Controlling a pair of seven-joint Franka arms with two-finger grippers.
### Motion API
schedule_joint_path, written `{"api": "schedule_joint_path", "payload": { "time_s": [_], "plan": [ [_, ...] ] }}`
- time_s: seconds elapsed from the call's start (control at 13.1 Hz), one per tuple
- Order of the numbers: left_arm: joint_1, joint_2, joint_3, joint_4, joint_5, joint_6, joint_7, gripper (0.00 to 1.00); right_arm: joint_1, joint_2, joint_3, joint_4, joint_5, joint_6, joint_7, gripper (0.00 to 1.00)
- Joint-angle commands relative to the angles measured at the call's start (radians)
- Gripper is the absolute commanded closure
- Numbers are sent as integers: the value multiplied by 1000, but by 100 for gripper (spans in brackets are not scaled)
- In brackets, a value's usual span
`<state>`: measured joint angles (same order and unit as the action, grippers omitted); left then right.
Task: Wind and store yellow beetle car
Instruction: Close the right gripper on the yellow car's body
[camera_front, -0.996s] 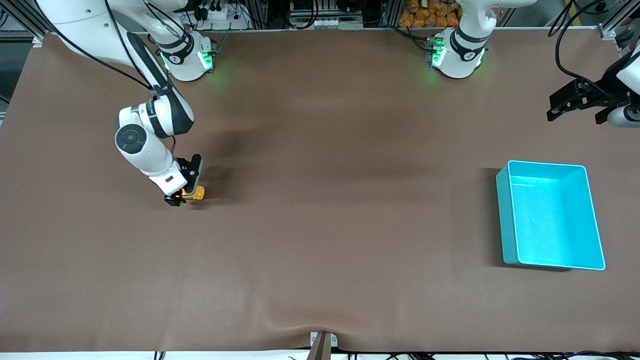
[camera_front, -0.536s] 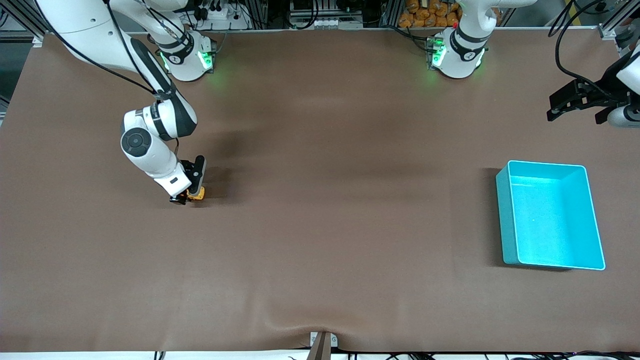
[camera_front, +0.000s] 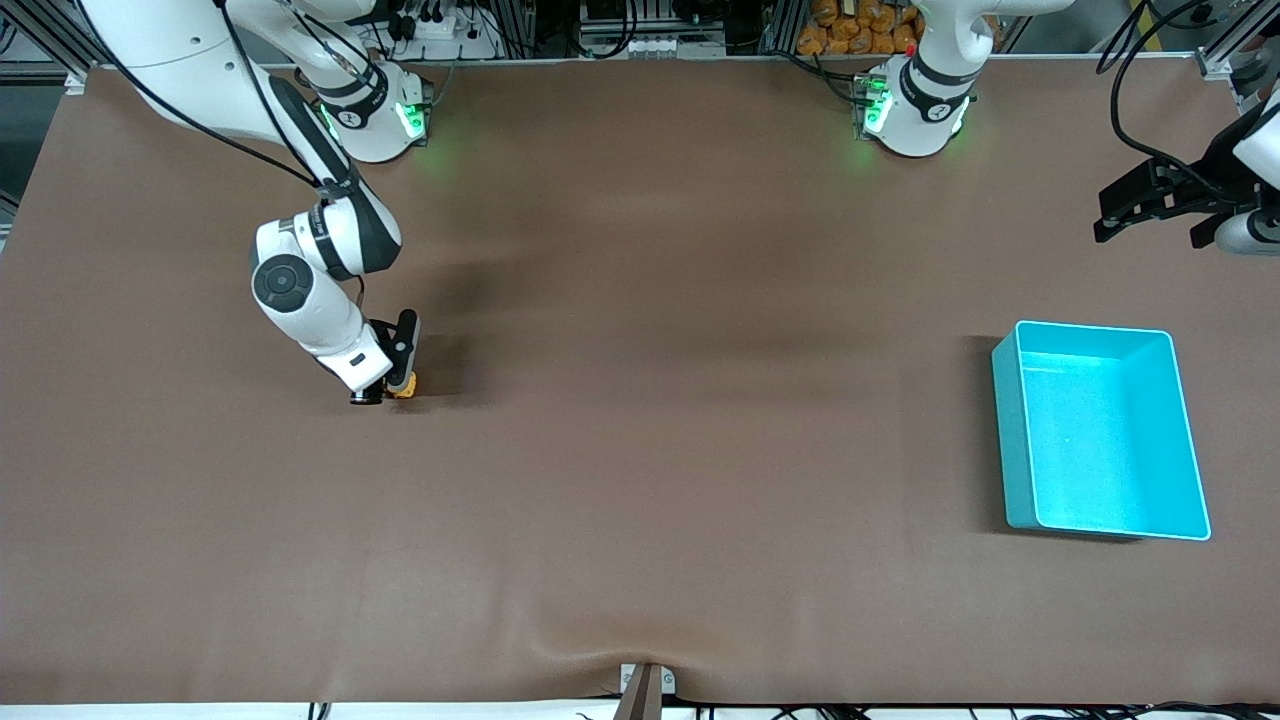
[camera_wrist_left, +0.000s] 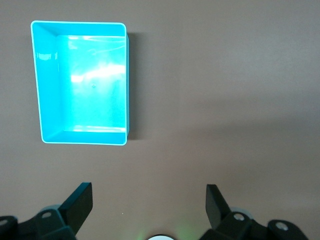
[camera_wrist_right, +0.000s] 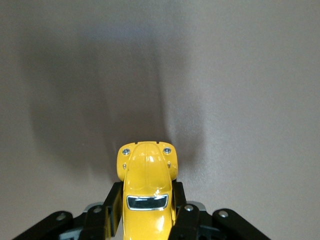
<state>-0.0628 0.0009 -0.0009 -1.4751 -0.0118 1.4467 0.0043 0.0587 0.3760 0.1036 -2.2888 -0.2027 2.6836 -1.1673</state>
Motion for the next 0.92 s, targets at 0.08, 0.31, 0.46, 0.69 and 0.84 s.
{"api": "schedule_joint_path", "payload": {
  "time_s": [0.08, 0.31, 0.46, 0.69, 0.84],
  "plan": [
    [-3, 2, -1, 12, 19, -5, 14, 0, -34, 27, -2, 20, -21, 2, -9, 98],
    [5, 2, -1, 12, 19, -3, 16, 0, -97, 34, -2, 20, -21, 1, -92, 97],
    [5, 2, -1, 12, 19, -3, 16, 0, -141, 41, -2, 23, -21, 2, -145, 97],
    [5, 2, -1, 12, 19, -3, 16, 0, -203, 57, -4, 35, -24, 2, -195, 97],
    [3, 2, -1, 12, 19, -3, 16, 0, -253, 89, -5, 57, -26, 2, -264, 97]
  ]
}}
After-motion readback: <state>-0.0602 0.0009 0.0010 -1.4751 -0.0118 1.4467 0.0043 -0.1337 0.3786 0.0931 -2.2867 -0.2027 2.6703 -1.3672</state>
